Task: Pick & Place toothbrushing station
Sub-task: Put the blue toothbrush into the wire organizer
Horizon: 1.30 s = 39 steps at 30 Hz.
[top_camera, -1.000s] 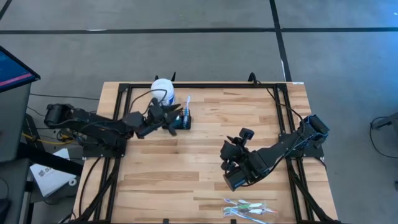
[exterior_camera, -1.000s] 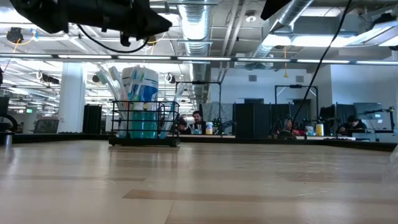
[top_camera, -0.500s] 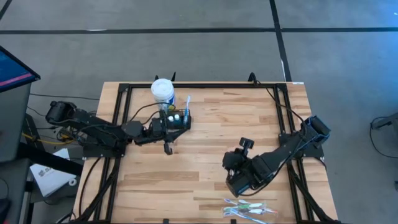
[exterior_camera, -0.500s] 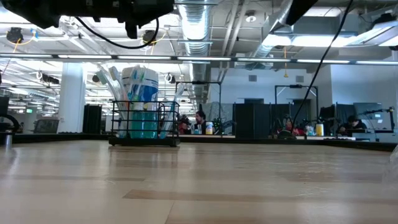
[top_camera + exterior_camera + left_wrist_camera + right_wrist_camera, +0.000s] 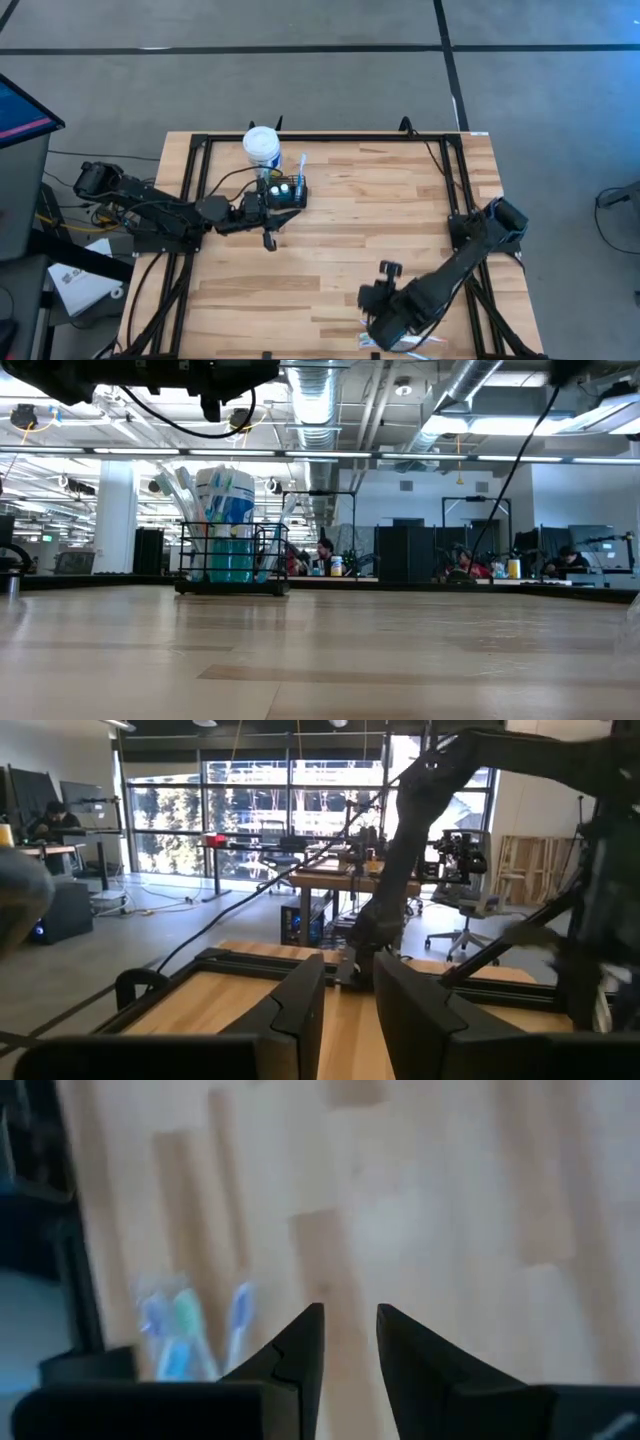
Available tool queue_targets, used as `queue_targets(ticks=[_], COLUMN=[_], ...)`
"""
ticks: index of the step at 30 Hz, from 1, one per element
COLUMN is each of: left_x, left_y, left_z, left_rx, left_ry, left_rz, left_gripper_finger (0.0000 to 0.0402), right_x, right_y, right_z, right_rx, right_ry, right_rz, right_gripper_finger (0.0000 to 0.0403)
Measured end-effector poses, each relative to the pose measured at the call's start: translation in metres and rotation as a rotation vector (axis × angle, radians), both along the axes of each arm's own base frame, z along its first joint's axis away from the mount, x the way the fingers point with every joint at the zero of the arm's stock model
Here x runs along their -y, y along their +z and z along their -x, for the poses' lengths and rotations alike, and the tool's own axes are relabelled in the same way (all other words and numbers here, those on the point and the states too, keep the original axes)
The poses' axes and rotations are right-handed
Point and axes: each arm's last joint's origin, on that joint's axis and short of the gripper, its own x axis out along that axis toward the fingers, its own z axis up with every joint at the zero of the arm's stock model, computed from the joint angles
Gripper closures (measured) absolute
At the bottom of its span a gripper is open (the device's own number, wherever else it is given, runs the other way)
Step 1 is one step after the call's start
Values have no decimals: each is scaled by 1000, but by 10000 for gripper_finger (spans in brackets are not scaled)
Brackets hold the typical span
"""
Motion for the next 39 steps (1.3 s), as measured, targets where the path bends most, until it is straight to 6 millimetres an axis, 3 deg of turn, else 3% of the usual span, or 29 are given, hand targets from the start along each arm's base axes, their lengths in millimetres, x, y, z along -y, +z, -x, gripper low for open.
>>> queue_targets(ticks=[8,15,26,35,39], left_x=[0,-1,-1,0,0], left_y=[-1,-2,-3,-5,-5], left_z=[0,0,-1,0,0], left_rx=[-14,-25,-37,-46,-47], left_ry=[0,5,5,2,2], left_rz=[-3,-13,-16,-17,-17], left_gripper_finger=[316,316,316,316,316], right_x=[-32,-50,-68,-86,-86], right_y=[-43,-40,-41,-85,-86], right_z=[-5,-3,13,16,14], right_rx=[-121,-50,-36,-212,-208], right_ry=[10,-17,-219,-271,-300], right_rz=[-127,-251,-359,-370,-392], right_gripper_finger=[317,317,317,317,317])
